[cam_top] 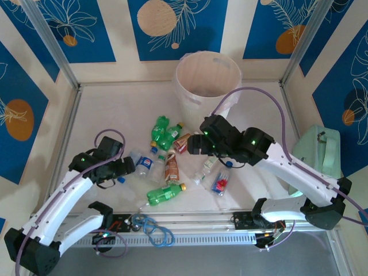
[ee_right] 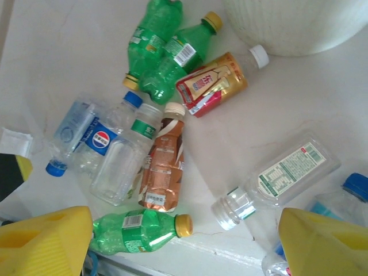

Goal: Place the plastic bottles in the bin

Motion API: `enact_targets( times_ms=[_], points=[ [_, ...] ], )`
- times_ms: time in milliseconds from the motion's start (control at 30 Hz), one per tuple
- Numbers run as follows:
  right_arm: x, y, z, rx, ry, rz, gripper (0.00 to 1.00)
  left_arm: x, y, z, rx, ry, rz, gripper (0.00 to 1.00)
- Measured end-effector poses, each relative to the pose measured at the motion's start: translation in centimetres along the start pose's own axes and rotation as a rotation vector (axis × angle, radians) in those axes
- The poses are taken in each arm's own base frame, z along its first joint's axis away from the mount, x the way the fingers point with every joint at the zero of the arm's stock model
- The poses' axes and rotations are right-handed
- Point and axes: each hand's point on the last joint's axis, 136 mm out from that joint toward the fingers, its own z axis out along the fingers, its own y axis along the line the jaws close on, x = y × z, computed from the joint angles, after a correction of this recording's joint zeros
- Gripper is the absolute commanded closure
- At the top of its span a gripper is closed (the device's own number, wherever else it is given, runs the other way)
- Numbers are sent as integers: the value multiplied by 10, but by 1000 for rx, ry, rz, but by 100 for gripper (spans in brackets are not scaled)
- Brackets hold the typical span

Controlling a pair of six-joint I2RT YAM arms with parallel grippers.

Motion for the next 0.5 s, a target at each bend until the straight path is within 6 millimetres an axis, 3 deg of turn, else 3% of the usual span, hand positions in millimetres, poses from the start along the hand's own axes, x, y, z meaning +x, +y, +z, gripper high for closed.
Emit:
enact_targets(
  times_ms=[200, 500],
  points=[
    [-2, -2, 4, 4, -8, 18, 15, 0, -2, 20, -43, 44, 2, 6],
    [9, -22, 29, 48, 36, 57, 15, -20, -16, 54, -127, 79, 35, 7]
  ],
)
